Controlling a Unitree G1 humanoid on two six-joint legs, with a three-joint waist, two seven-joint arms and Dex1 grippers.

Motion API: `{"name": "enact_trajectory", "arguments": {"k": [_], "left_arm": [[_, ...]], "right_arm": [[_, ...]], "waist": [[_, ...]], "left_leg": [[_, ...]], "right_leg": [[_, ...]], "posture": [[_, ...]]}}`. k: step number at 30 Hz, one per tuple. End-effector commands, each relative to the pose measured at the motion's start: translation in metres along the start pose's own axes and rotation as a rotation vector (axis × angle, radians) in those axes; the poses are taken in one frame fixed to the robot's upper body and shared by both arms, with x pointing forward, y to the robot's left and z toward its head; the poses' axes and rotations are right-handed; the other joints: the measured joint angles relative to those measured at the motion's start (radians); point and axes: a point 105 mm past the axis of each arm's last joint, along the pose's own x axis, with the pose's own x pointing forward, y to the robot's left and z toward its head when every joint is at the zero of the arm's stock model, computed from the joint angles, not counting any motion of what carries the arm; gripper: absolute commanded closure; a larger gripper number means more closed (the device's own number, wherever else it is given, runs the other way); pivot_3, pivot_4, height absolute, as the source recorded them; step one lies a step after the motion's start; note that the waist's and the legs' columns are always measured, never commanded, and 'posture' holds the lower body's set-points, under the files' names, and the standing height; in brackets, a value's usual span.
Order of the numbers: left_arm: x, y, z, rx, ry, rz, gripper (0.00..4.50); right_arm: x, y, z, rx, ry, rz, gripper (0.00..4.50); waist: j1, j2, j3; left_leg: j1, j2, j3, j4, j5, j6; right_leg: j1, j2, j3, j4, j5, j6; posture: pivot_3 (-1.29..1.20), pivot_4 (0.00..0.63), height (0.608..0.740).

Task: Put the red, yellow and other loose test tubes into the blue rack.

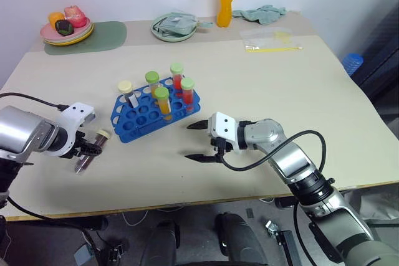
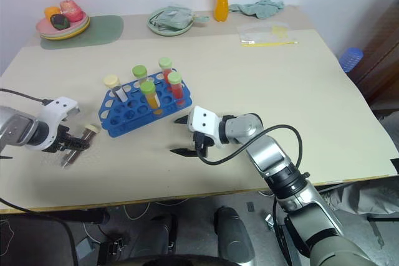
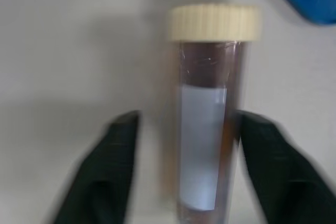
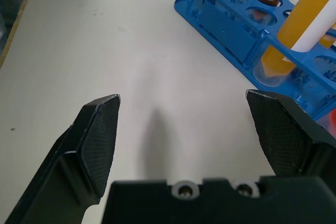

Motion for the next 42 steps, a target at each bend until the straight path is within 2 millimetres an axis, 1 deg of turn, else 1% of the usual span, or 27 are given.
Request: {"name": "enact_trajectory", "arguments": {"k": [1, 3, 6, 7, 8, 9, 10, 11, 13, 15, 16, 18, 19, 21, 23, 25, 28, 31, 35, 42], "left_arm": [[-0.001, 0.004, -0.001, -0.001, 0.004, 0.025, 3.76], [-0.003, 0.006, -0.005, -0.002, 0.000, 0.030, 3.78], [-0.012, 0.013, -0.006, -0.024, -0.051, 0.047, 3.78], [-0.020, 0.020, 0.001, -0.028, -0.149, 0.089, 3.78], [-0.033, 0.026, 0.015, 0.017, -0.307, 0.143, 3.78], [-0.044, 0.030, 0.023, 0.044, -0.418, 0.187, 3.78], [-0.059, 0.027, 0.033, 0.098, -0.584, 0.216, 3.78], [-0.072, 0.021, 0.036, 0.138, -0.694, 0.228, 3.78], [-0.091, 0.009, 0.034, 0.197, -0.857, 0.278, 3.78], [-0.109, -0.013, 0.033, 0.171, -1.074, 0.273, 3.78], [-0.111, -0.029, 0.035, 0.171, -1.150, 0.265, 3.78], [-0.108, -0.054, 0.038, 0.157, -1.247, 0.273, 3.78], [-0.106, -0.061, 0.040, 0.148, -1.274, 0.282, 3.78], [-0.095, -0.074, 0.049, 0.130, -1.332, 0.374, 3.78], [-0.087, -0.085, 0.054, 0.133, -1.364, 0.405, 3.78], [-0.073, -0.089, 0.058, 0.078, -1.379, 0.434, 3.78], [-0.055, -0.097, 0.063, 0.017, -1.394, 0.429, 3.78], [-0.044, -0.111, 0.071, 0.028, -1.427, 0.396, 3.78], [-0.040, -0.119, 0.077, 0.025, -1.460, 0.371, 3.78], [-0.036, -0.124, 0.080, 0.040, -1.480, 0.353, 3.78]], "right_arm": [[-0.003, 0.000, 0.014, -0.059, -0.035, -0.012, 0.24], [-0.003, 0.000, 0.014, -0.061, -0.035, -0.013, 0.24], [-0.004, -0.001, 0.012, -0.053, -0.032, -0.021, 0.24], [-0.005, -0.003, 0.009, -0.028, -0.031, -0.037, 0.24], [-0.007, -0.005, 0.006, 0.006, -0.033, -0.058, 0.24], [-0.008, -0.006, 0.003, 0.029, -0.034, -0.072, 0.24], [-0.010, -0.007, -0.002, 0.062, -0.033, -0.096, 0.24], [-0.012, -0.009, -0.006, 0.085, -0.030, -0.118, 0.24], [-0.015, -0.012, -0.018, 0.129, -0.020, -0.180, 0.24], [-0.018, -0.019, -0.029, 0.172, -0.011, -0.269, 0.24], [-0.018, -0.022, -0.033, 0.202, -0.018, -0.313, 0.24], [-0.018, -0.023, -0.037, 0.245, -0.029, -0.356, 0.24], [-0.017, -0.023, -0.038, 0.253, -0.032, -0.364, 0.24], [-0.014, -0.024, -0.039, 0.275, -0.040, -0.384, 0.24], [-0.013, -0.025, -0.040, 0.288, -0.046, -0.395, 0.24], [-0.011, -0.025, -0.039, 0.292, -0.049, -0.393, 0.24], [-0.009, -0.024, -0.038, 0.283, -0.049, -0.392, 0.24], [-0.009, -0.022, -0.037, 0.290, -0.058, -0.388, 0.24], [-0.009, -0.014, -0.029, 0.316, -0.107, -0.336, 0.24], [-0.011, 0.006, -0.008, 0.378, -0.210, -0.199, 0.24]], "waist": [[0.000, 0.000, 0.000], [-0.001, 0.000, 0.000], [-0.004, 0.000, 0.000], [-0.006, 0.000, 0.000], [-0.005, 0.000, 0.000], [-0.002, 0.000, 0.000], [0.003, 0.000, 0.000], [0.007, -0.001, 0.000], [0.018, -0.001, -0.001], [0.028, -0.001, -0.001], [0.036, -0.002, -0.001], [0.050, -0.003, -0.002], [0.056, -0.003, -0.002], [0.058, -0.003, -0.002], [0.053, -0.004, -0.003], [0.051, -0.003, -0.003], [0.048, -0.003, -0.003], [0.050, -0.003, -0.003], [0.050, -0.003, -0.003], [0.050, -0.003, -0.003]], "left_leg": [[0.000, 0.000, 0.000, 0.000, 0.000, 0.000], [0.000, 0.000, 0.000, 0.000, 0.000, 0.000], [0.000, 0.000, 0.000, 0.000, 0.000, 0.000], [0.000, 0.000, 0.000, 0.000, 0.000, 0.000], [0.001, 0.000, 0.000, 0.000, 0.000, 0.000], [0.000, 0.001, 0.000, 0.000, 0.000, 0.000], [0.000, 0.001, 0.000, 0.000, 0.000, 0.000], [-0.001, 0.001, 0.000, 0.000, 0.000, -0.001], [-0.001, 0.001, 0.001, 0.000, 0.001, -0.002], [-0.001, 0.000, 0.002, 0.000, 0.001, -0.002], [-0.001, 0.000, 0.002, 0.000, 0.001, -0.002], [-0.001, -0.001, 0.002, 0.002, 0.001, -0.002], [0.000, -0.001, 0.002, 0.002, 0.001, -0.002], [0.000, -0.003, 0.001, 0.002, 0.001, -0.003], [0.001, -0.003, 0.002, 0.003, 0.001, -0.002], [0.001, -0.003, 0.002, 0.002, 0.001, -0.002], [0.002, -0.002, 0.002, 0.002, 0.001, -0.002], [0.002, -0.002, 0.002, 0.002, 0.001, -0.002], [0.001, -0.003, 0.002, 0.002, 0.001, -0.002], [0.001, -0.002, 0.001, 0.002, 0.001, -0.002]], "right_leg": [[0.000, 0.000, 0.000, 0.000, 0.000, 0.000], [0.000, 0.000, 0.000, 0.000, 0.000, 0.000], [0.000, 0.000, 0.000, 0.001, 0.000, 0.000], [0.000, 0.000, 0.000, 0.001, 0.000, 0.000], [-0.001, 0.000, 0.001, 0.001, 0.000, 0.000], [-0.001, 0.000, 0.001, 0.002, 0.000, 0.000], [-0.002, -0.001, 0.001, 0.002, 0.000, 0.000], [-0.002, -0.001, 0.000, 0.002, 0.000, 0.000], [-0.002, -0.003, 0.001, 0.001, 0.000, 0.000], [-0.001, -0.004, 0.001, 0.000, 0.000, 0.000], [-0.001, -0.005, 0.001, -0.001, 0.001, 0.000], [0.001, -0.005, 0.001, -0.002, 0.001, 0.002], [0.001, -0.005, 0.001, -0.002, 0.002, 0.003], [0.002, -0.005, 0.002, -0.002, 0.003, 0.004], [0.004, -0.005, 0.002, -0.003, 0.004, 0.004], [0.004, -0.004, 0.002, -0.003, 0.004, 0.004], [0.004, -0.003, 0.002, -0.003, 0.004, 0.004], [0.004, -0.003, 0.002, -0.003, 0.004, 0.004], [0.004, -0.003, 0.002, -0.003, 0.004, 0.004], [0.004, -0.003, 0.002, -0.003, 0.004, 0.004]], "posture": [[0.00, 0.150, 0.740], [0.00, 0.150, 0.740], [0.00, 0.150, 0.740], [0.00, 0.150, 0.740], [0.00, 0.150, 0.740], [0.00, 0.150, 0.740], [0.00, 0.150, 0.740], [0.00, 0.150, 0.740], [0.00, 0.150, 0.740], [0.00, 0.150, 0.740], [0.00, 0.150, 0.740], [0.00, 0.150, 0.740], [0.00, 0.150, 0.740], [0.00, 0.150, 0.740], [0.00, 0.150, 0.740], [0.00, 0.150, 0.740], [0.00, 0.150, 0.740], [0.00, 0.150, 0.740], [0.00, 0.150, 0.740], [0.00, 0.150, 0.740]]}}
